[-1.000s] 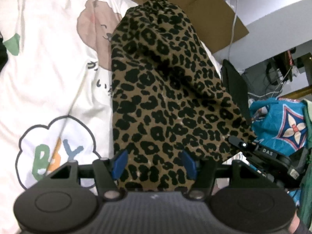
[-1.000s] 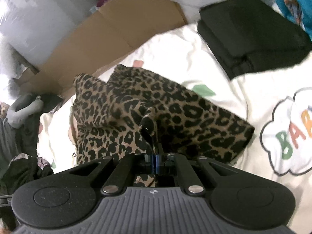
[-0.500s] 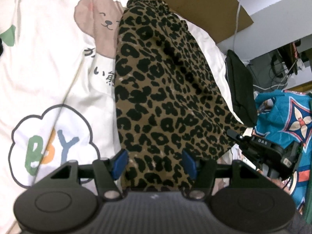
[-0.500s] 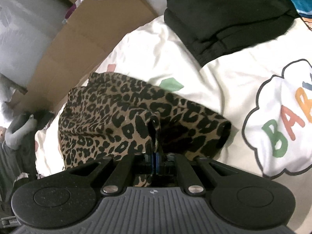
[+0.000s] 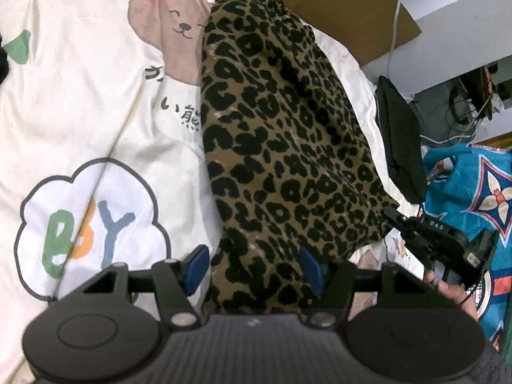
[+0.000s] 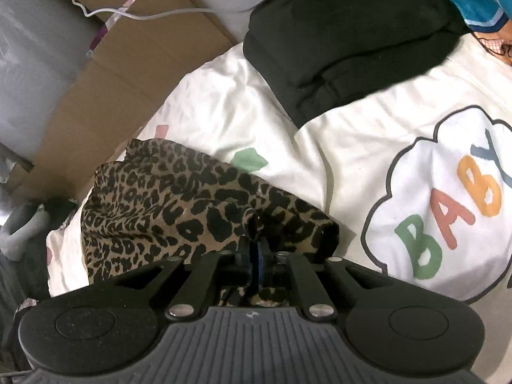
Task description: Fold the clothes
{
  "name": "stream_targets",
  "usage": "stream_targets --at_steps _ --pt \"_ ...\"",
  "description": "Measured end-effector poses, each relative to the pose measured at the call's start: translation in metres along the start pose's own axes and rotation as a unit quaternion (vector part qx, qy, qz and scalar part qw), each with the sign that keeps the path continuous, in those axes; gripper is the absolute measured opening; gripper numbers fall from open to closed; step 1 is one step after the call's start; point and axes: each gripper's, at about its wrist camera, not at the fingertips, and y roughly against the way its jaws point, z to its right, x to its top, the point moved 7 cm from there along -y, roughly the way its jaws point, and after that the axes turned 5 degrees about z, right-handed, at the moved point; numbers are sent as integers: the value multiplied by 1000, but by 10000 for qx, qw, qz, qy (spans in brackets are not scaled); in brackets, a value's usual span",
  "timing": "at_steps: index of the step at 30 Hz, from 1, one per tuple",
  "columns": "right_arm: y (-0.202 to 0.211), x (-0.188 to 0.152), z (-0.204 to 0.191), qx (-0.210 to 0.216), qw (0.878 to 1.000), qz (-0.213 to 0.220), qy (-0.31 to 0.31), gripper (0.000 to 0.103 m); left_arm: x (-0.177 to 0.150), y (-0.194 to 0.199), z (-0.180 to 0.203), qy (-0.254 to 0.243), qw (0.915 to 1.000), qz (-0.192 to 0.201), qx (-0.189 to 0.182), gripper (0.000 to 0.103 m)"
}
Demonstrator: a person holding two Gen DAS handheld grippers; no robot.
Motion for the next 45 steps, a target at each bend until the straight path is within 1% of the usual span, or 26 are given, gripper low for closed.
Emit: stream_targets --at_steps 1,2,3,4,5,6,7,11,13,16,18,19,21,23,26,31,33,36,38,39,41,43,44,45 --pt "-1 2 0 -25 10000 27 33 24 0 0 0 0 10000 -2 12 65" --pt "-2 5 -1 -60 9999 79 72 31 0 1 0 -1 10000 -3 23 65" --pt "-5 7 -1 -63 9999 93 93 31 0 1 0 -1 10000 -5 35 65" --pt "-8 10 -1 -64 9999 104 114 31 0 2 0 -10 10000 2 42 65" --pt "-10 10 -1 -22 9999 50 135 26 1 3 1 -27 10000 16 45 65" --pt "-13 10 -1 19 9999 -4 158 18 3 4 1 -48 10000 34 55 65" --pt "-14 10 -2 27 9998 -46 211 2 5 6 2 -71 9999 55 71 65" --pt "-6 8 -5 -103 9993 -68 358 1 22 10 6 -208 9993 229 197 65" --pt "2 10 -6 -218 9989 56 417 1 37 17 8 -359 9983 330 318 65" --pt "7 13 -4 -226 9988 67 434 1 69 29 15 -649 9954 462 529 66" --pt "9 15 0 -326 9982 105 501 1 94 33 26 -951 9912 567 728 66" --pt "9 17 4 -338 9984 113 432 1 107 34 35 -1071 9895 647 720 66" --pt "10 20 11 -360 9988 124 296 1 131 35 53 -1257 9872 827 533 70" --pt "7 19 15 -299 9993 19 238 1 152 31 73 -1370 9845 1020 387 73" --pt "2 18 16 -330 9990 -59 302 2 183 15 100 -1506 9808 1181 380 73" --pt "-5 11 22 -344 9989 -246 216 2 224 -23 137 -2008 9700 1280 484 77" --pt "-6 10 24 -291 9990 -289 165 2 236 -42 143 -2202 9665 1168 610 77" --pt "-7 11 27 -217 9991 -355 117 2 245 -72 141 -2358 9635 917 877 77" --pt "-6 13 25 -193 9988 -381 230 2 249 -90 139 -2438 9615 739 1034 77" --pt "-5 13 24 -180 9987 -391 283 2 250 -96 139 -2556 9590 619 1055 76" --pt "-2 15 25 -115 9991 -312 250 2 250 -106 142 -2931 9496 354 1050 76" --pt "1 16 25 -50 9995 -233 212 2 250 -118 144 -3317 9351 194 1234 77" --pt "2 15 28 -21 9998 -181 106 2 249 -123 144 -3421 9301 137 1330 77" --pt "3 13 31 8 9999 -130 0 2 249 -128 141 -3399 9302 92 1380 77"
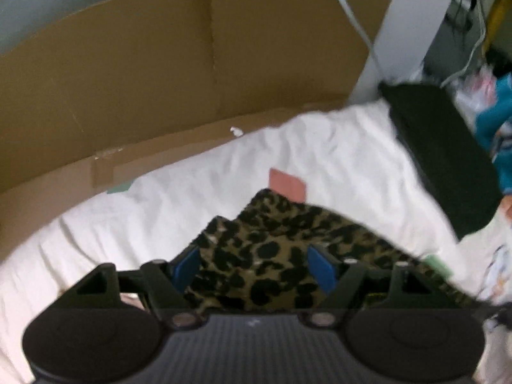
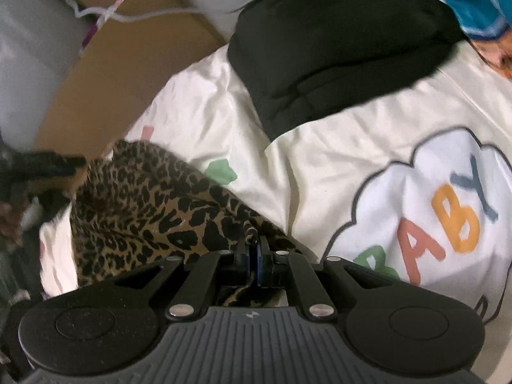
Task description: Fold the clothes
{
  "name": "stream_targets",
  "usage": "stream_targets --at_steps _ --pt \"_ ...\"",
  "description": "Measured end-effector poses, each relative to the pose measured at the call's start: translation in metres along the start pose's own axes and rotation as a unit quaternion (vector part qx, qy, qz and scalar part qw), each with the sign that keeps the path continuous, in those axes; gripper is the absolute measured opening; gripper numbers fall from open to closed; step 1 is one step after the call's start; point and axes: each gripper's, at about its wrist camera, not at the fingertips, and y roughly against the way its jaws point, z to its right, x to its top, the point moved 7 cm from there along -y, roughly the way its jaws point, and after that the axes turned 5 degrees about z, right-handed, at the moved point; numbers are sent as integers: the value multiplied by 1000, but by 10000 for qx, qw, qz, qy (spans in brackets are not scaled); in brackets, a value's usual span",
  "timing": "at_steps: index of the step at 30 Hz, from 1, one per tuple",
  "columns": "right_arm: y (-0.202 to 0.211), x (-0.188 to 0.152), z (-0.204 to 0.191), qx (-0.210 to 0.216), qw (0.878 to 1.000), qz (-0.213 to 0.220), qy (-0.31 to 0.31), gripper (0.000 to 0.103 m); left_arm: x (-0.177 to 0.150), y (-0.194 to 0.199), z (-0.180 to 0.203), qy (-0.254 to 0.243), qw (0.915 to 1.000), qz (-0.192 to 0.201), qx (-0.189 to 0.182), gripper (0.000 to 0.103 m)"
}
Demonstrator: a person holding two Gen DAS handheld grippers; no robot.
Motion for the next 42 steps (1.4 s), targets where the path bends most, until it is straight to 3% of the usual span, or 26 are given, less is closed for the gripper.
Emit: stream_targets --at_steps 6,12,16,19,24,29,34,37,39,40,42 --pt "0 -13 11 53 9998 -83 -186 2 -17 -33 -1 168 9995 -261 90 82" --pt "2 -12 12 71 9997 -133 -172 2 -26 -42 2 -152 9997 -46 202 88" --pt "8 -5 8 124 9998 -40 -146 2 -27 -44 0 -500 9980 -117 377 73" --pt "12 -1 5 134 9997 29 -193 2 -23 -40 -5 -489 9979 -166 385 59" --pt "14 0 2 142 9998 27 -116 2 -13 -21 -17 -112 9995 149 245 55" --pt "11 -2 2 101 9999 -52 -35 2 -10 -10 -21 -20 9988 463 129 72" --pt "6 -4 3 43 9999 -152 -7 2 -11 -10 -31 121 9987 477 113 73" --pt "4 -4 2 7 9998 -198 43 2 -11 -9 -29 49 9987 469 -190 74" --pt "3 -3 2 -5 9998 -210 55 2 -9 -7 -25 -17 9978 587 -310 82" --pt "3 -3 2 -5 9998 -211 58 2 -8 -8 -23 -101 9975 648 -261 87" --pt "3 -2 1 -7 9998 -213 64 2 -5 -15 -18 -327 9974 628 -117 87"
